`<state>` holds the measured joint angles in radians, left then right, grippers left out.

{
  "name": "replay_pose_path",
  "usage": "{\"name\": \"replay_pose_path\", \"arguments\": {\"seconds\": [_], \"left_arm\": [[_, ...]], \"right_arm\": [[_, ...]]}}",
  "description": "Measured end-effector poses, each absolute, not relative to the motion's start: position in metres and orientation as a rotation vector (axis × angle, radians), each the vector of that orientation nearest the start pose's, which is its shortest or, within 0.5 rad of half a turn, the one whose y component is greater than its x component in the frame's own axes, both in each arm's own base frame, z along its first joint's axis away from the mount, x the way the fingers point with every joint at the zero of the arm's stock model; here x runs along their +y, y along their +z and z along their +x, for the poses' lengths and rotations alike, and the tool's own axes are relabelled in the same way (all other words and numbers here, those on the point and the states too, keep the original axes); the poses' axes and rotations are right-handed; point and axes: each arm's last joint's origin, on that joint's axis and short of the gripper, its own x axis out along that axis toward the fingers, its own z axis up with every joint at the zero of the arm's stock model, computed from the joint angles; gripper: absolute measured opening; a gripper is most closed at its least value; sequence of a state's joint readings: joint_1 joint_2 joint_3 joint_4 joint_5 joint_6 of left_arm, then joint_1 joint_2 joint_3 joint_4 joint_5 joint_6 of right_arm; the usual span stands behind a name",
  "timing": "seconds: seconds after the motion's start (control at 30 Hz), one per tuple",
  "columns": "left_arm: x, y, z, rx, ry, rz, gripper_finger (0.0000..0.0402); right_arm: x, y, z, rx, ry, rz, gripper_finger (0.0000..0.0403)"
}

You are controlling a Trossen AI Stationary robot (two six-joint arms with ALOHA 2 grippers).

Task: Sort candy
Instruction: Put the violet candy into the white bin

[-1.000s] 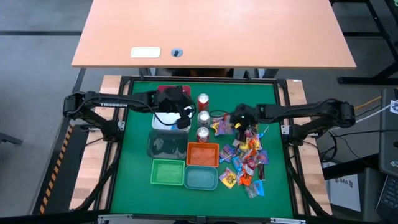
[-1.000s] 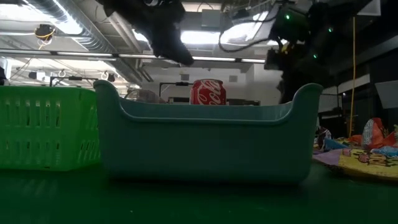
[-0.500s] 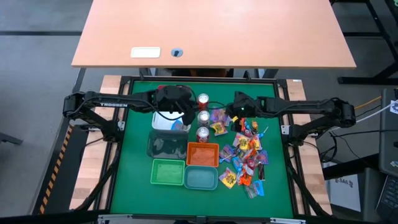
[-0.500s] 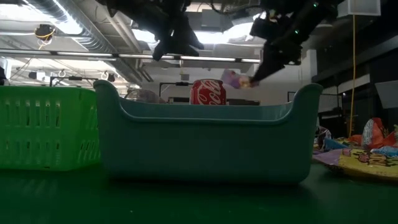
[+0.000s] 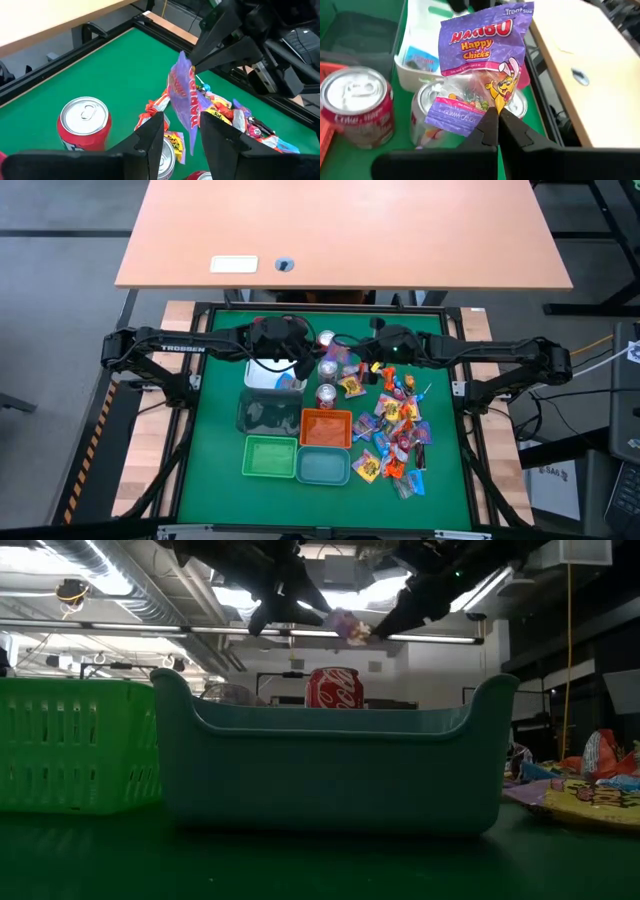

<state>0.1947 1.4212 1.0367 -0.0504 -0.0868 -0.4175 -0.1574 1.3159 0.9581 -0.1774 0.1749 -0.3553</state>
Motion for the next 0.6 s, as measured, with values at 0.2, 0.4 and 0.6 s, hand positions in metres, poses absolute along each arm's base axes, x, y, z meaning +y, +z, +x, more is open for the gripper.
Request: {"name": "replay_pose_path", "arguments": {"seconds": [0.2,0.4,0.6], "left_arm": [[0.064,0.288,0.311,0.371,0.364,-0.431,0.0117],[0.064,0.288,0.312,0.375,0.353,-0.394,0.0117],[0.063,0.292,0.313,0.352,0.284,-0.33,0.0113]], "right_arm": [[-0.05,0.285,0.285,0.537,-0.229,-0.375,0.0001],[-0.051,0.292,0.288,0.461,-0.242,-0.394,0.0001],[-0.051,0.296,0.291,0.407,-0.253,-0.397,0.0001]]}}
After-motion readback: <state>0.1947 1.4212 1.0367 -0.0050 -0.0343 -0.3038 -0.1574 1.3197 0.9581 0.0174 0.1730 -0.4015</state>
